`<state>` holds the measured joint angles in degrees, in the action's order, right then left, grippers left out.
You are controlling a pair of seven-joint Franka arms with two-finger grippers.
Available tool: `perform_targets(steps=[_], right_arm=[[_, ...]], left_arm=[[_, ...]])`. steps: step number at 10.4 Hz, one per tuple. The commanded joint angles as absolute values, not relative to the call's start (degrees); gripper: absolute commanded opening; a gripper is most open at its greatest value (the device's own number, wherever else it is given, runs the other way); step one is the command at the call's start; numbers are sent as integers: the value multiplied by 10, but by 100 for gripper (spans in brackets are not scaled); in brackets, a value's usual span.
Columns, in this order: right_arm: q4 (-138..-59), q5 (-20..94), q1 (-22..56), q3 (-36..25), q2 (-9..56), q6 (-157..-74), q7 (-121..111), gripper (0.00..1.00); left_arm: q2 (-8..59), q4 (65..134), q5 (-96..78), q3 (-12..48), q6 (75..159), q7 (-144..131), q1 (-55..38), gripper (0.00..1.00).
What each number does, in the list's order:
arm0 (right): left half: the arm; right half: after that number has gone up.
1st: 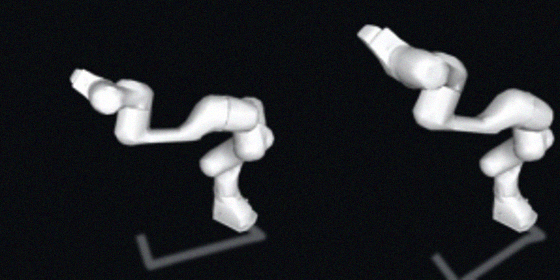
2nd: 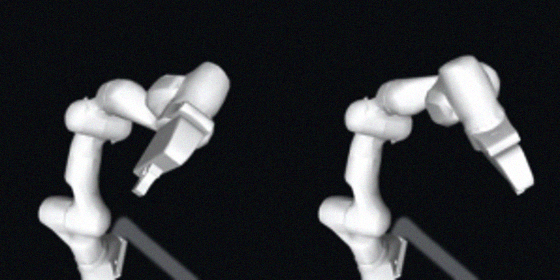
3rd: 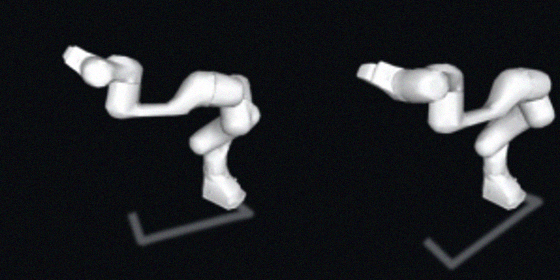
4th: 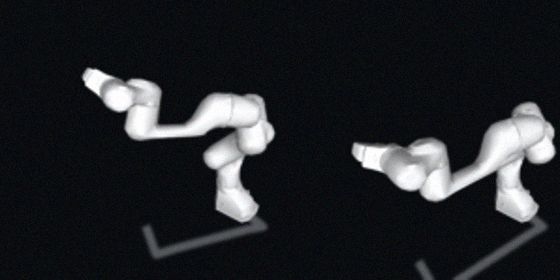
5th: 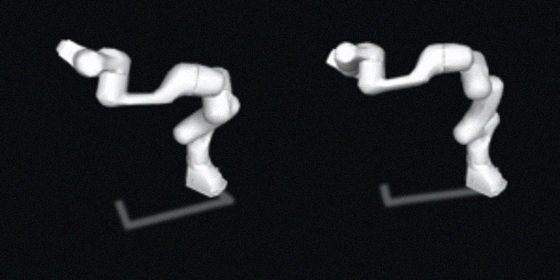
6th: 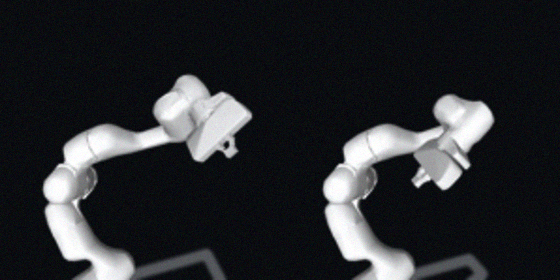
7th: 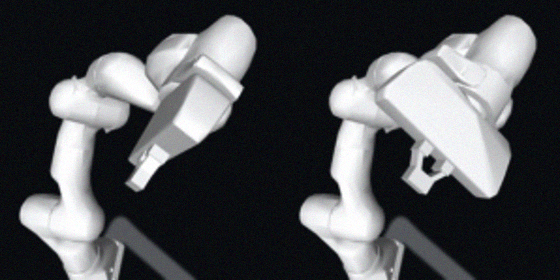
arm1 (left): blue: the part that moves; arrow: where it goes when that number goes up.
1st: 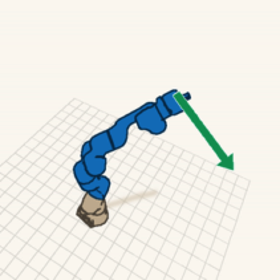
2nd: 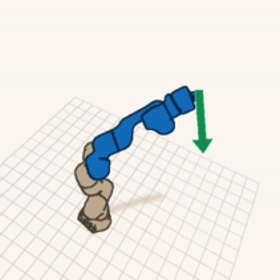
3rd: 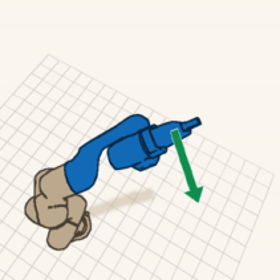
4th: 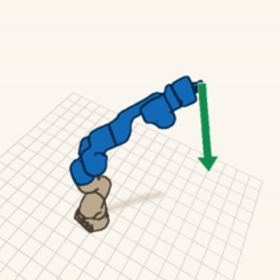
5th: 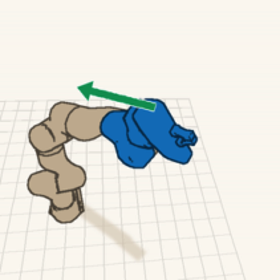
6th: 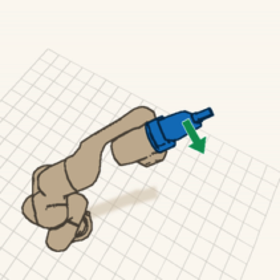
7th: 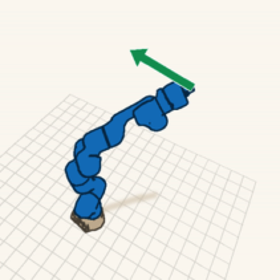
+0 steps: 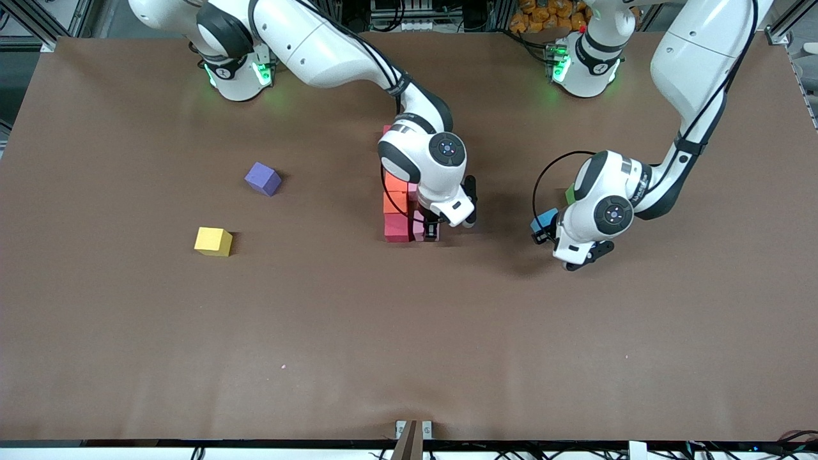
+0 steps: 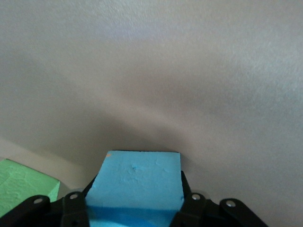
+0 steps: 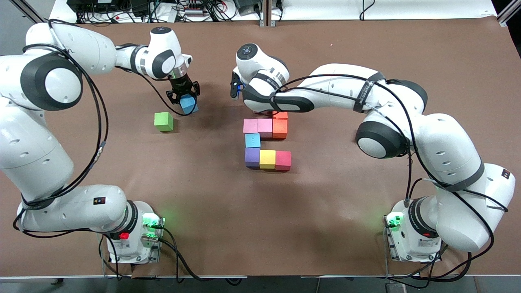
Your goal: Form number 2 with 11 blocks
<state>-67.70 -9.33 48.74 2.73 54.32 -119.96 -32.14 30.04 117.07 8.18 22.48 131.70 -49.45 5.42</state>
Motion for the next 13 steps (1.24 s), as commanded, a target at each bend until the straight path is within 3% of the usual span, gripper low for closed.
perform_targets(steps=[1, 13], right_arm=[[-650, -107, 496, 22, 560, -1183, -320, 54], [-650, -112, 514, -4, 569, -1165, -304, 57]], left_arm=[[292, 1163, 91, 230, 1320, -529, 62, 46], [304, 1052, 85, 231, 1317, -708, 43, 43]])
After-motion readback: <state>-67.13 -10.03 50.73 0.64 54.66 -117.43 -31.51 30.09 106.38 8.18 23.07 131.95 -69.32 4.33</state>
